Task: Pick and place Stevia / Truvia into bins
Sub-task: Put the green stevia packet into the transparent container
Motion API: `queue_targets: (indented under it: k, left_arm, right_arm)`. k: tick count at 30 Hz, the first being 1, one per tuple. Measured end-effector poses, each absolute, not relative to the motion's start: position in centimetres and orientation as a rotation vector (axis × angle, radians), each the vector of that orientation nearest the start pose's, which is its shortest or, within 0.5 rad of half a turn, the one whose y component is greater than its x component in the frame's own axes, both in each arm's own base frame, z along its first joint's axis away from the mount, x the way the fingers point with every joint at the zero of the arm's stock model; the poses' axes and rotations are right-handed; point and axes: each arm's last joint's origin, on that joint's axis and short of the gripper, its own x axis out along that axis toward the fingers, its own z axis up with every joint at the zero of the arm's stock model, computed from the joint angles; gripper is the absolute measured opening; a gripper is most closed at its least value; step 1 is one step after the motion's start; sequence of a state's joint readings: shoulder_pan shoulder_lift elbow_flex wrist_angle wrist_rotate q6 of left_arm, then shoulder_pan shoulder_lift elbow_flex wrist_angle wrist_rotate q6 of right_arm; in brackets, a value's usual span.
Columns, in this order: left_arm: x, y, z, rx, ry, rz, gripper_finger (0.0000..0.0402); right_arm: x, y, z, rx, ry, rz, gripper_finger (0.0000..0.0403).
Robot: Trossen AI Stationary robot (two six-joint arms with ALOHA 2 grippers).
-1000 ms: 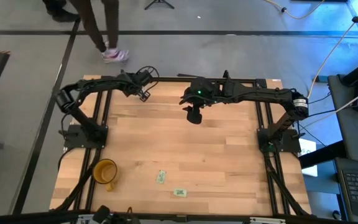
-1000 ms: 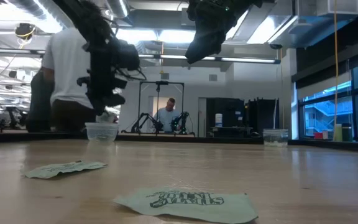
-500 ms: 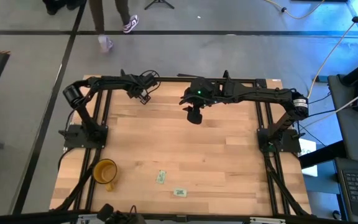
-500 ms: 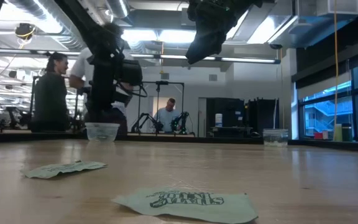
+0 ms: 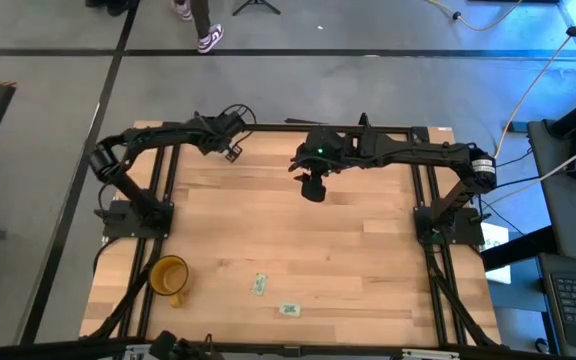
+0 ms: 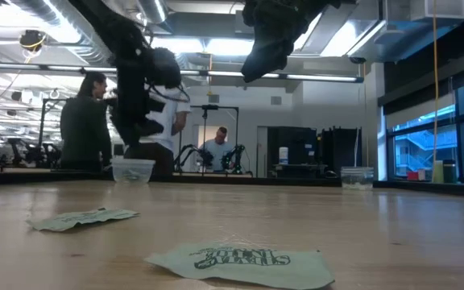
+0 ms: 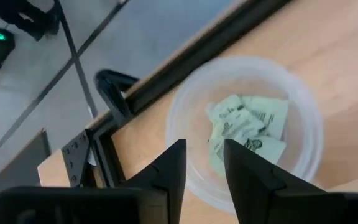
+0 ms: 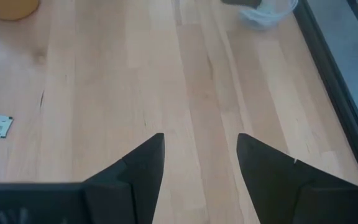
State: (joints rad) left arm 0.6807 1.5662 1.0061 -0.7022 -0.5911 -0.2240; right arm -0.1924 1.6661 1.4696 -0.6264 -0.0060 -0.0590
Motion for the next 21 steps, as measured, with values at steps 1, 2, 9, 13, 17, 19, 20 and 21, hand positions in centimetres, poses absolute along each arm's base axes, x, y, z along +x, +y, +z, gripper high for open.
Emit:
queue_targets:
  k: [1, 2, 9, 13, 17, 19, 20, 21]
  left_arm:
    - [21.1, 19.0, 20.7, -0.224, 1.184, 1.236, 0.0103]
    - [21.0, 18.8, 21.4, -0.225, 1.153, 1.233, 0.0104]
    - [20.7, 16.1, 26.3, -0.183, 0.929, 1.076, 0.0096]
    - [21.1, 13.9, 28.4, -0.128, 0.83, 0.786, 0.009]
    - [21.8, 10.9, 30.0, -0.063, 0.739, 0.41, 0.0083]
    - [22.2, 9.3, 30.5, -0.036, 0.697, 0.232, 0.0078]
    - [22.4, 8.5, 30.6, -0.028, 0.681, 0.154, 0.0075]
    - [22.6, 7.8, 30.7, -0.028, 0.671, 0.085, 0.0072]
  right_arm:
    - [35.6, -6.8, 30.6, 0.028, 0.825, -0.141, 0.0204]
    - [35.7, -6.7, 30.6, 0.033, 0.825, -0.123, 0.0204]
    - [35.9, -5.0, 30.6, 0.028, 0.822, 0.022, 0.0204]
    - [36.0, -3.5, 30.6, -0.032, 0.829, 0.084, 0.0204]
    - [36.1, -1.4, 30.6, -0.051, 0.828, 0.136, 0.0204]
    - [36.2, -0.3, 30.6, -0.051, 0.829, 0.153, 0.0204]
    - [36.2, 0.1, 30.6, -0.045, 0.829, 0.151, 0.0204]
    - [36.2, 0.5, 30.6, -0.036, 0.831, 0.141, 0.0204]
